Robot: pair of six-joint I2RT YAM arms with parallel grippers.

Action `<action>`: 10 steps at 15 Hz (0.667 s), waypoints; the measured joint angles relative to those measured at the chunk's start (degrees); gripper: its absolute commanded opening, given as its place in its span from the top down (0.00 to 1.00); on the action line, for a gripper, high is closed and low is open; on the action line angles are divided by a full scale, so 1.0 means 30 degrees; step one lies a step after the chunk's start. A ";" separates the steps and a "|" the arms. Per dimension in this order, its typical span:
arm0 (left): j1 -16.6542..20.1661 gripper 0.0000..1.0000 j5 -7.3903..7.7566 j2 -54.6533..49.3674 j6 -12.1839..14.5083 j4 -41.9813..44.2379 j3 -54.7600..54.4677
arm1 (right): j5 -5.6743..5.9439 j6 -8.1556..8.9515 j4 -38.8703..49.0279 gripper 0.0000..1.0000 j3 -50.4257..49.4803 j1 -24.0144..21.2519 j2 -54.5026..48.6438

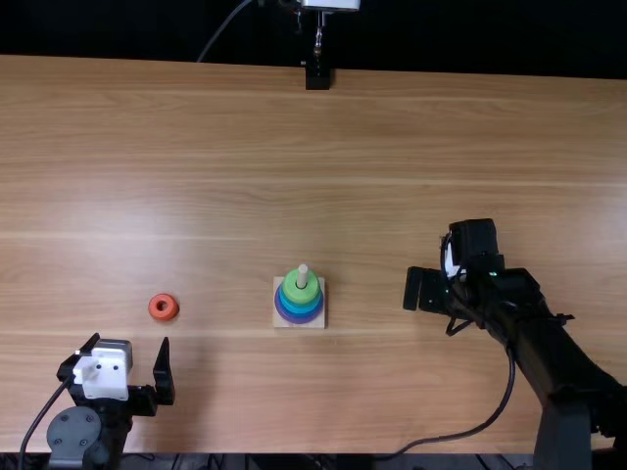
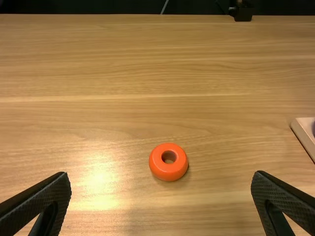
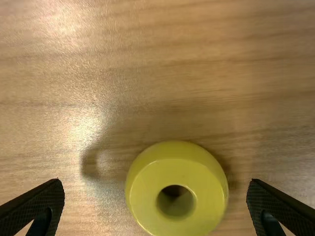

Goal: Build the Hanoi tower: stack the rings onto the peg from bottom to top in this color order: purple, dark blue, light blue, dark green, light green, yellow, orange.

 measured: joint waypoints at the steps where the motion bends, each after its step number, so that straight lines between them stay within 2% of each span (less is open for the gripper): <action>1: 0.0000 0.00 0.0000 0.0000 0.0000 0.0000 0.0007 | 0.0007 -0.0007 -0.0015 0.00 0.0036 0.0000 0.0102; 2: 0.0000 0.00 -0.0007 0.0000 -0.0007 0.0000 0.0000 | 0.0007 -0.0007 0.0051 0.00 0.0102 0.0000 0.0146; 3: 0.0000 0.00 -0.0007 0.0000 -0.0007 0.0000 0.0000 | 0.0095 -0.0015 0.0044 0.31 0.0124 0.0000 0.0146; 4: 0.0000 0.00 0.0000 0.0000 -0.0007 0.0000 0.0007 | 0.0321 -0.0022 0.0044 0.57 0.0146 0.0000 0.0233; 6: 0.0000 0.00 0.0007 0.0007 0.0000 0.0000 0.0000 | 0.1027 -0.0058 0.0058 0.72 0.0211 0.0000 0.0350; 7: 0.0000 0.00 -0.0007 0.0000 -0.0007 0.0000 0.0000 | 0.1268 -0.0087 0.0022 0.87 0.0211 0.0000 0.0393; 8: 0.0000 0.00 0.0000 0.0007 -0.0007 0.0000 0.0000 | 0.1421 -0.0087 0.0058 0.97 0.0211 0.0000 0.0393; 10: 0.0000 0.00 0.0000 0.0000 0.0000 0.0000 0.0000 | 0.1515 -0.0095 -0.0015 1.00 0.0291 0.0007 0.0393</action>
